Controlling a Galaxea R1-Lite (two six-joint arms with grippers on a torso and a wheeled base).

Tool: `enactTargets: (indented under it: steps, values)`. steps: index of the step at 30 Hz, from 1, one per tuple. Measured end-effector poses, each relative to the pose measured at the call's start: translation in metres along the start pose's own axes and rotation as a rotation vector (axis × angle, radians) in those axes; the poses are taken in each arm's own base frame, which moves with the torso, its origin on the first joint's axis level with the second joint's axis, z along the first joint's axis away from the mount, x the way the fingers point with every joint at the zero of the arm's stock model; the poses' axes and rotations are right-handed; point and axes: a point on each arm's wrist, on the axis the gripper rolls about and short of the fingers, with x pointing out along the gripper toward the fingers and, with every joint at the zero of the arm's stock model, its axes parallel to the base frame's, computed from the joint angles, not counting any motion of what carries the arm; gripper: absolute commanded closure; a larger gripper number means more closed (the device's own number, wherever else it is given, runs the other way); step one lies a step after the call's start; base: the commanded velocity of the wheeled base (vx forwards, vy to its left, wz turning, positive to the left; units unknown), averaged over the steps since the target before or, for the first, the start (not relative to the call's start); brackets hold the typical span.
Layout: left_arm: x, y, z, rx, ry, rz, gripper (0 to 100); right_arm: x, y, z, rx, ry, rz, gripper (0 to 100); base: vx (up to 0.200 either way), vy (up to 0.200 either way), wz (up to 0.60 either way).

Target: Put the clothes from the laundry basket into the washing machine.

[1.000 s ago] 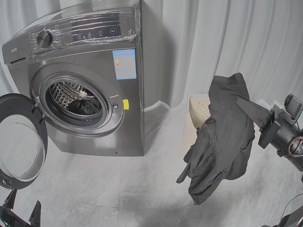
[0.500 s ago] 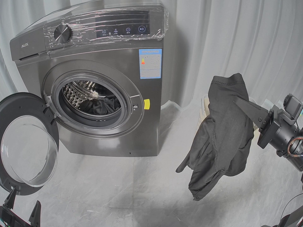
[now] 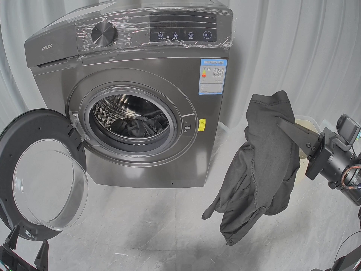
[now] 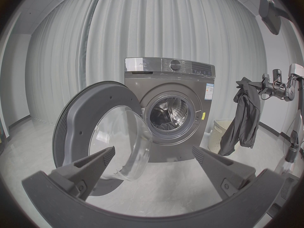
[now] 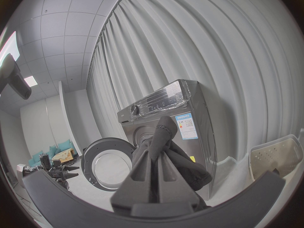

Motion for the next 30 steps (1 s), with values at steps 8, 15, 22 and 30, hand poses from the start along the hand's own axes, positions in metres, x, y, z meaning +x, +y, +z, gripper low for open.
enactTargets:
  steps: [8, 15, 22, 30]
  values:
    - [0.0, 0.0, 0.0, 0.0, 0.0, 0.0, 0, 0.0, -0.0002, -0.0003, 0.0, 0.001, -0.001, 100, -0.125, 0.0, 0.0]
    - [0.0, 0.0, 0.0, 0.001, 0.0, -0.001, 0, -0.0002, -0.0002, -0.0011, 0.0, 0.004, -0.001, 100, 0.0, 0.029, 0.0]
    - [0.0, -0.0001, 0.0, 0.001, 0.0, -0.001, 0, 0.0, -0.0003, -0.0013, 0.001, 0.005, -0.001, 100, 0.0, 0.2, 0.0]
    - [0.0, -0.0001, 0.0, 0.003, 0.0, -0.001, 0, 0.0, -0.0003, -0.0014, 0.0, 0.006, -0.002, 100, 0.0, 0.2, 0.0]
